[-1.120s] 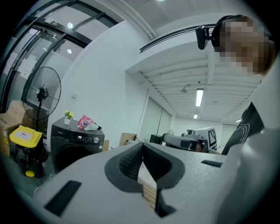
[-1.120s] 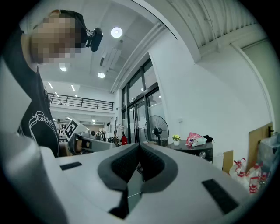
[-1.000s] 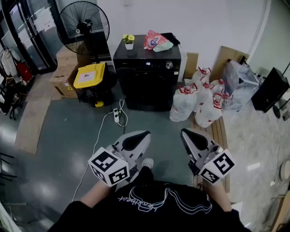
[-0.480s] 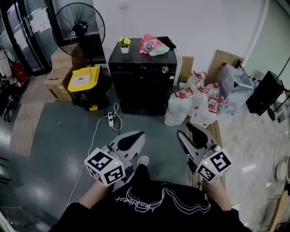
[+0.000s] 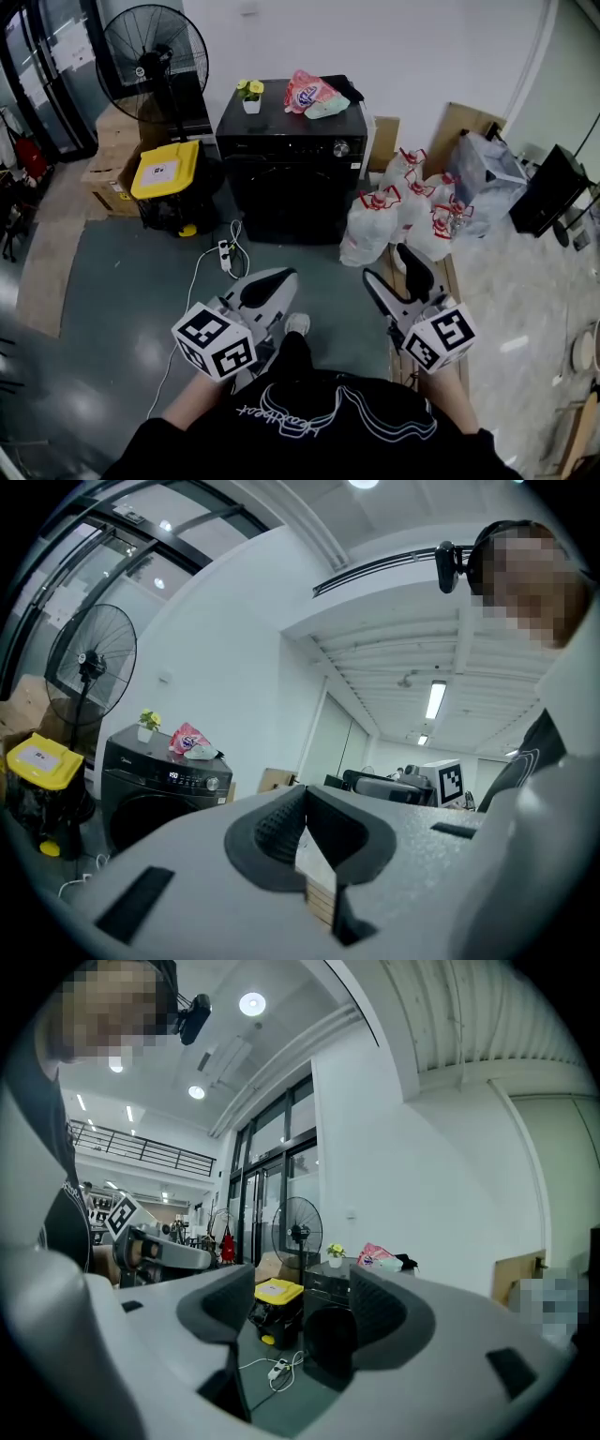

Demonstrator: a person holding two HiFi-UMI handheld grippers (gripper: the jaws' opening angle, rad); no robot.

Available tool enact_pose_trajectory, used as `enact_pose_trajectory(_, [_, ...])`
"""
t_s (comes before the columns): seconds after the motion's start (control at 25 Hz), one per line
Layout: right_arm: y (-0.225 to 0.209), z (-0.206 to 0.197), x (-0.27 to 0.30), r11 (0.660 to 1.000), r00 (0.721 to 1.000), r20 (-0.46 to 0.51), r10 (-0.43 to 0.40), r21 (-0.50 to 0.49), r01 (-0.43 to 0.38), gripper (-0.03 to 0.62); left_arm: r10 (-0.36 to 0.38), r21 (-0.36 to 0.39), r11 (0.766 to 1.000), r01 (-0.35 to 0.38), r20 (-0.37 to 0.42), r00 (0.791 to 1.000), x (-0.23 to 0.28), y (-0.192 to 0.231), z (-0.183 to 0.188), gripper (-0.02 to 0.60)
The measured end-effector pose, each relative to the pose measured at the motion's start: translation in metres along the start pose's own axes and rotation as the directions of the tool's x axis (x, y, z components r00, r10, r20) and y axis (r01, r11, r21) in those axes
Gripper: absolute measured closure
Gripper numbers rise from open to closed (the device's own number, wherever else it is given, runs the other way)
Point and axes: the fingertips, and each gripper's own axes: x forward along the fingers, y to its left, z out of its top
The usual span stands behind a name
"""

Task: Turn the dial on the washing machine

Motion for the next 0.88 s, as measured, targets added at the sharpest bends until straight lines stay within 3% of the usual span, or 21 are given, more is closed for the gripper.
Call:
enact_pose_trajectory(0.48, [-0.091, -0.028, 0.130, 0.996, 0.992, -0.092, -0.085, 0.025, 0.088, 0.267, -0.020, -0.060, 0.998, 0.018, -0.037, 0.999, 0.092, 0.141, 0.023, 0.577])
enact_pose_trajectory(0.88, [-0.178, -0.066, 0.257, 0.976, 0.975, -0.173, -0.136, 0.143, 0.162, 0.269, 0.008, -0.099, 0.995, -0.018, -0.100, 0.995, 0.177, 0.279, 0.030, 0.577])
